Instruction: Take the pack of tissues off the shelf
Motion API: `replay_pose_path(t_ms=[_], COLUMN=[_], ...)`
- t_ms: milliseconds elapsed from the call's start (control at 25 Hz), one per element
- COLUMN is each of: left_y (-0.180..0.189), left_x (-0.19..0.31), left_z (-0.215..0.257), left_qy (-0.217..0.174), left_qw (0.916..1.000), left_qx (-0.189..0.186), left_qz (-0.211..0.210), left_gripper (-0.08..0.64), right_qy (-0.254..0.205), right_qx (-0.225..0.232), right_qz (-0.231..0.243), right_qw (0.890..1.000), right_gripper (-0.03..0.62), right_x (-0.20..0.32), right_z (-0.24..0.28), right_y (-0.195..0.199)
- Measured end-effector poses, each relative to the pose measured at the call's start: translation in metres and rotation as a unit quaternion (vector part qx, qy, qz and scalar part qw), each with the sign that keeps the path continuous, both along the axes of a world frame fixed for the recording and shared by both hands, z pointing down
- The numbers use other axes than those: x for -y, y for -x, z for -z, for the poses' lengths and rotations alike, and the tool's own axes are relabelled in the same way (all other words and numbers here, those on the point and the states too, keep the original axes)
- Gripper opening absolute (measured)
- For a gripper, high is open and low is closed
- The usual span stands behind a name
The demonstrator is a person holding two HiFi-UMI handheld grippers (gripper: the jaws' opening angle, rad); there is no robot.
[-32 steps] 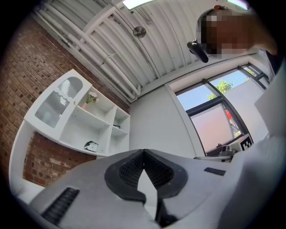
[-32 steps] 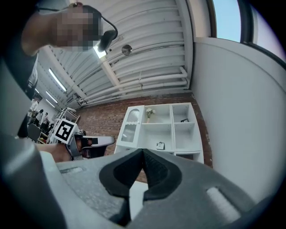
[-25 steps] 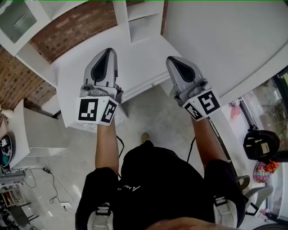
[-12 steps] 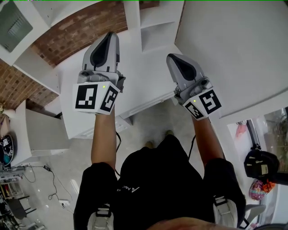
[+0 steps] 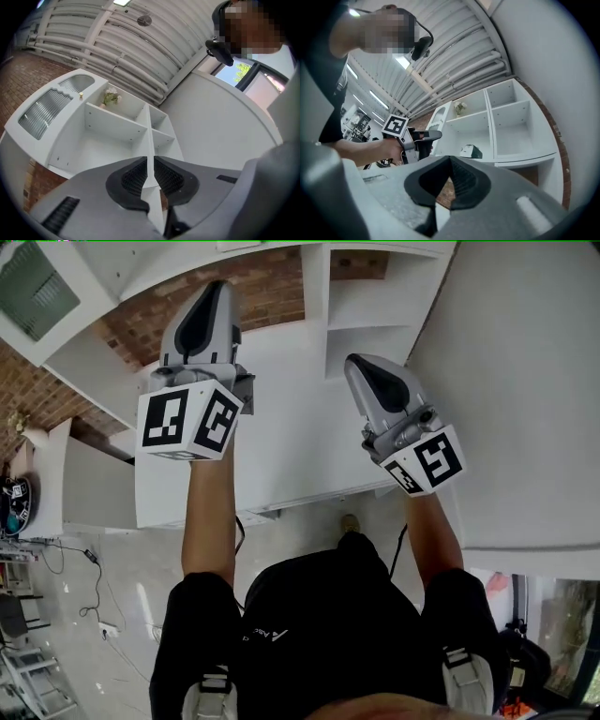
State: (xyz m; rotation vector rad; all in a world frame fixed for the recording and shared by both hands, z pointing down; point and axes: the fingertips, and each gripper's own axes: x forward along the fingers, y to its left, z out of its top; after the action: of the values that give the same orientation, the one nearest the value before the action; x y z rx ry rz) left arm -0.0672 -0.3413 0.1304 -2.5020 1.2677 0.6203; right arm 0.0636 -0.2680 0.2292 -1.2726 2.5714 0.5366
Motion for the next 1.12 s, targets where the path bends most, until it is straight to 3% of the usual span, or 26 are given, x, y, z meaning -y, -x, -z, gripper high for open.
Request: replay_pose_path(t_ms=[200,360,480,800,1120], left_y=[-0.025,-0.033,-0.035,-0.038,-0.039], left_x=[0.066,0.114,0.146,0.221,0.267], left_z=[0.009,0.016,0.020,0.012,-0.024], left_qy=[0.017,0.047,0.071,0.136,0.202], left_qw=[0.9965,0.9867,0.9798,0.9573,0.9450], left_qx=[0.015,0.031,0.033,0.092,0.117], left_qz=[0.080,0.153,0.184,0.238,0.229], left_gripper=[0.160,0.359,0.446,0.506,0.506], right_qy=[-0.001,0.001,0.001,0.002,-0.005], right_qx=[-0.001,-0.009,-0.011,-0.005,-0.010], right_qz=[0.060,0.103,0.122,0.130,0.125], right_qw=[0.998,0.995,0.992,0.991,0.992], right_gripper=[0.002,0.002,0.002,0.002,0.002], right_x=[0.053,0.078,0.093,0.116,0.123], right_z=[-0.003,-0.004,-0.006,-0.004,-0.009], right_y=[-0.032,-0.051,-0.063,-0.074,-0.077])
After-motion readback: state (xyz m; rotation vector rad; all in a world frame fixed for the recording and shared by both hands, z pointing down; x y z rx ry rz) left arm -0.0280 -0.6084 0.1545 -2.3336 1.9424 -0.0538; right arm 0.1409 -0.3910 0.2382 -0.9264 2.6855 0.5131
